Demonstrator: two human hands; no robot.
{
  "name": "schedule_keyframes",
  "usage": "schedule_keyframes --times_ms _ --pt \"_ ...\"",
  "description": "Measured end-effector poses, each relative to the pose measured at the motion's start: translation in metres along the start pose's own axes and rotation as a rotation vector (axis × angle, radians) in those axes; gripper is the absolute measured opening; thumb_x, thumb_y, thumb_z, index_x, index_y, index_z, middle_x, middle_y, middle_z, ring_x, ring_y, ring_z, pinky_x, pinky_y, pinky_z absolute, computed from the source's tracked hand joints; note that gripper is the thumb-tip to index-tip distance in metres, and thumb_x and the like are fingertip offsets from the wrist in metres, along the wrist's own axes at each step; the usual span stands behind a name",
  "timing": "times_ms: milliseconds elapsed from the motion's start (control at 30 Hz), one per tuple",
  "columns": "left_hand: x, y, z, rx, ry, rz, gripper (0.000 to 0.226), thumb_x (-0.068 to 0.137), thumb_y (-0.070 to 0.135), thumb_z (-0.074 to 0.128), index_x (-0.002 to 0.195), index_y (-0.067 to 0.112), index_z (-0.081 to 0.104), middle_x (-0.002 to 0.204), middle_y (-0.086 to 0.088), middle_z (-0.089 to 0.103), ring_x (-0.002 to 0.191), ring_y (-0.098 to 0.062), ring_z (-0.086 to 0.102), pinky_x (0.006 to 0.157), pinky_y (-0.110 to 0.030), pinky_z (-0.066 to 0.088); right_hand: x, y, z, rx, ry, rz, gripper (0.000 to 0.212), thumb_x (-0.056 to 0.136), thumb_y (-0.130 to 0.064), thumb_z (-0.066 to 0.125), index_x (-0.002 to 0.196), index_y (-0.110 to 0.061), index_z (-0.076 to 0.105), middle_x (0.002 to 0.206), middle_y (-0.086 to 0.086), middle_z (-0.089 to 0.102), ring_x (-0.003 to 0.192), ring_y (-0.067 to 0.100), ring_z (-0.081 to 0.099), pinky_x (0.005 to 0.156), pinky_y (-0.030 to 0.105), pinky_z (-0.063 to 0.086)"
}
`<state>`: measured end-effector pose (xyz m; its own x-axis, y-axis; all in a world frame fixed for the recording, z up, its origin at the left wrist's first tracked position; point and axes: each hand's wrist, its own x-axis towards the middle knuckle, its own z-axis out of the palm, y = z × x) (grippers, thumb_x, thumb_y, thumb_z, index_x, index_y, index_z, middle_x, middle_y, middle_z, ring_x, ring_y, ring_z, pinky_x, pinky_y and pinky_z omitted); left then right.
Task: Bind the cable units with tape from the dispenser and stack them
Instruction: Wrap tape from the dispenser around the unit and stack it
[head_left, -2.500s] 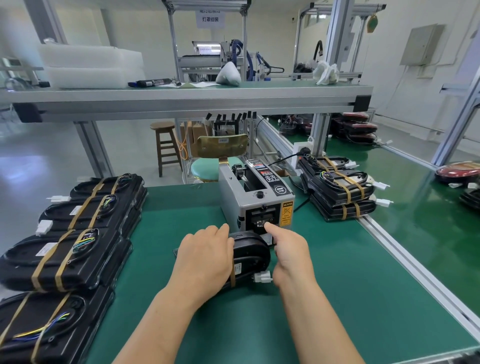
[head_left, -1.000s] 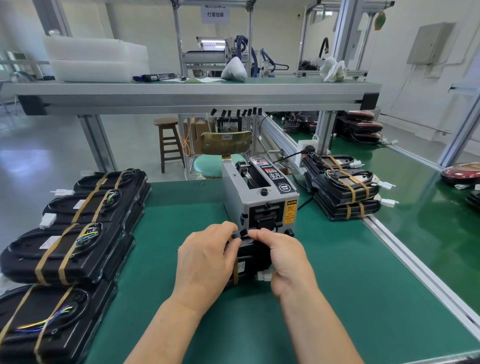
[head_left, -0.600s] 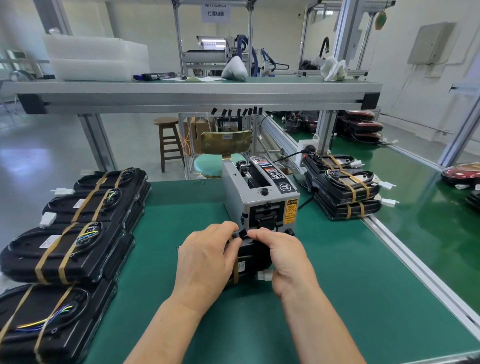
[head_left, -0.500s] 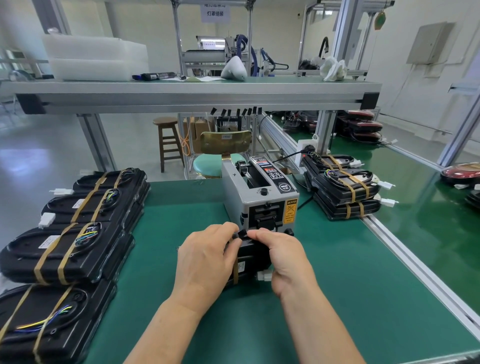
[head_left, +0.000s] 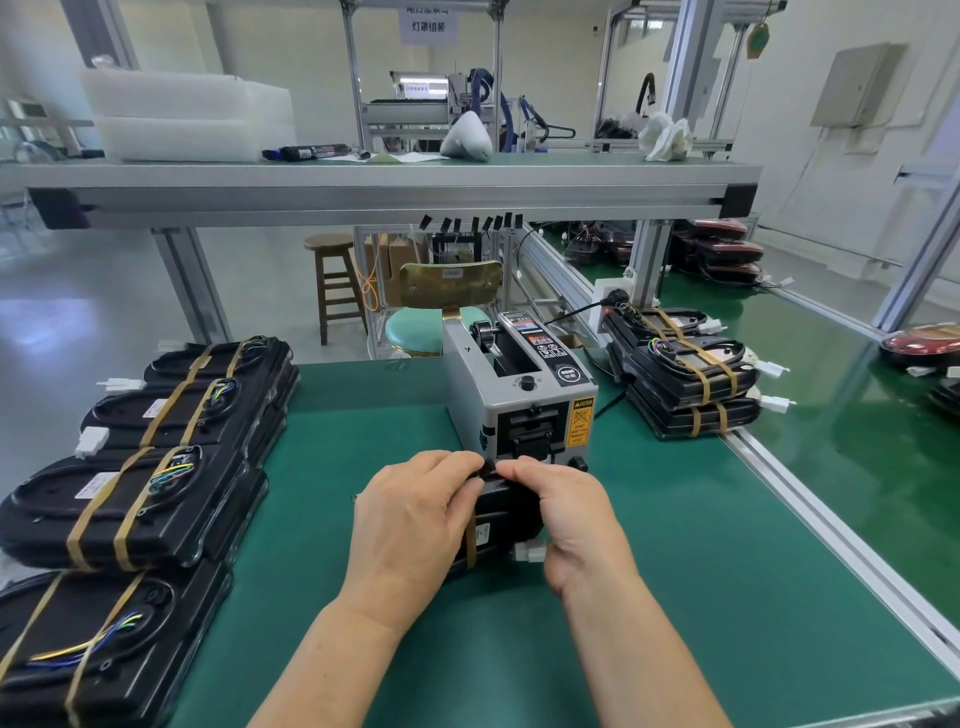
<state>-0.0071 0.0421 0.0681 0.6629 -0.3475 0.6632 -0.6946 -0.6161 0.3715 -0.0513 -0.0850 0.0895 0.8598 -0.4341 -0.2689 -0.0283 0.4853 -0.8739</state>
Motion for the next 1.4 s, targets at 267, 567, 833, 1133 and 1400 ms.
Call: schedule_keyframes --times_ms 267,567,833,1133,1400 --pt "0.000 -0.001 0.000 0.030 -0.004 0.040 0.009 0.081 0.016 0.077 0.086 0.023 0.077 0.086 0.009 0.072 0.065 -0.021 0.064 0.058 -0.030 0.048 0.003 0.003 -0.002 -0.042 -0.022 -0.013 0.009 0.082 0.001 0.067 0.075 0.000 0.072 0.057 0.004 0.065 0.048 0.012 0.063 0.040 0.021 0.047" --pt "0.002 -0.001 0.001 0.051 0.021 0.069 0.009 0.083 0.020 0.067 0.083 0.022 0.076 0.082 0.008 0.071 0.063 -0.022 0.063 0.056 -0.031 0.049 0.015 0.009 -0.023 -0.009 0.123 -0.138 0.015 0.089 0.002 0.059 0.089 -0.008 0.071 0.083 0.008 0.071 0.067 0.011 0.067 0.051 0.017 0.050" --pt "0.001 -0.005 0.001 0.094 -0.028 0.122 0.011 0.086 0.028 0.071 0.095 0.028 0.078 0.086 0.005 0.069 0.061 -0.021 0.060 0.055 -0.028 0.042 0.021 0.032 -0.031 -0.157 0.117 -0.213 0.022 0.093 0.002 0.055 0.097 -0.012 0.072 0.093 0.007 0.075 0.078 0.008 0.069 0.063 0.016 0.051" --pt "0.013 -0.008 -0.001 0.457 -0.434 0.162 0.070 0.084 0.076 0.018 0.148 0.050 0.025 0.110 0.005 0.055 0.097 -0.020 0.054 0.084 -0.035 0.042 0.022 0.037 -0.026 -0.171 0.124 -0.241 0.021 0.096 -0.004 0.054 0.104 -0.018 0.068 0.107 0.002 0.071 0.101 0.012 0.065 0.087 0.025 0.051" --pt "0.032 -0.001 0.013 0.595 -0.710 0.118 0.106 0.077 0.079 0.049 0.153 0.035 -0.009 0.134 -0.006 0.042 0.128 -0.026 0.039 0.116 -0.055 0.013 0.023 0.039 -0.023 -0.092 0.150 -0.213 0.027 0.095 0.001 0.051 0.104 -0.016 0.070 0.105 0.002 0.073 0.098 0.012 0.067 0.082 0.024 0.054"
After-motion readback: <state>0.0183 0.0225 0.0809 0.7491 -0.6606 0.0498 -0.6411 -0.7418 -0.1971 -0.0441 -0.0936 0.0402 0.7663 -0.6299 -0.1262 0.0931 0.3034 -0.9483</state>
